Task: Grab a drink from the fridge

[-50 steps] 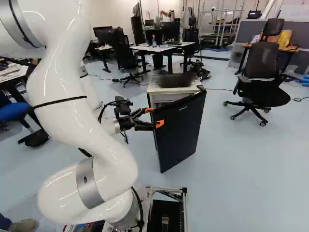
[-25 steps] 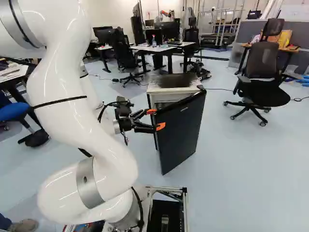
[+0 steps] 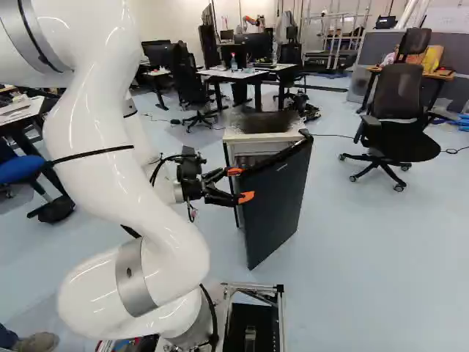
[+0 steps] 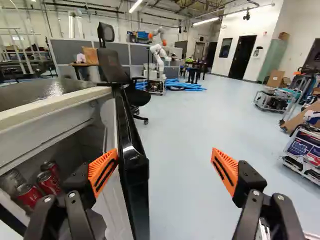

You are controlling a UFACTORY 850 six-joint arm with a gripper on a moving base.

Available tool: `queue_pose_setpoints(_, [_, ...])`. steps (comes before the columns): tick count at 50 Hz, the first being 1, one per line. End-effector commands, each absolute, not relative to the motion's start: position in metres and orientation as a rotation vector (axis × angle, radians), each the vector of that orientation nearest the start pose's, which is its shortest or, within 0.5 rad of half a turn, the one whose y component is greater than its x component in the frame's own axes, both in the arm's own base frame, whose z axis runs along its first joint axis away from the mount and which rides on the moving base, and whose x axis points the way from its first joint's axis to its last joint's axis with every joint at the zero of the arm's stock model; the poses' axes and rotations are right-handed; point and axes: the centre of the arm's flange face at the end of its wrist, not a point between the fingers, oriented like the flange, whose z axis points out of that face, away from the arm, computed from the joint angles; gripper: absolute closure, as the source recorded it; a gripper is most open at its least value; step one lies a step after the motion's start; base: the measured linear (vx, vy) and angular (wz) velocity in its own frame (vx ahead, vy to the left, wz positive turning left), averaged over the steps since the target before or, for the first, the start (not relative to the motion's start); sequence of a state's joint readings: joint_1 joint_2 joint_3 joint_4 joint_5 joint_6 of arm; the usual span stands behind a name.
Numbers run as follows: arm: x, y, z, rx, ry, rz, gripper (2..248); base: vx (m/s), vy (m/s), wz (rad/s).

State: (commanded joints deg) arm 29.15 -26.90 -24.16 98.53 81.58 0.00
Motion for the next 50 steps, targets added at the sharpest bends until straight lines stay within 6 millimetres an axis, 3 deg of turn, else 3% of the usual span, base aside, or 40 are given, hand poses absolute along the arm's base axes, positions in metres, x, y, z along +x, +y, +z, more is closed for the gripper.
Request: queue_pose_setpoints(50, [0.304,0.039,0.267,1.394,-1.284,1.164,3,0.0,0.0,0.0])
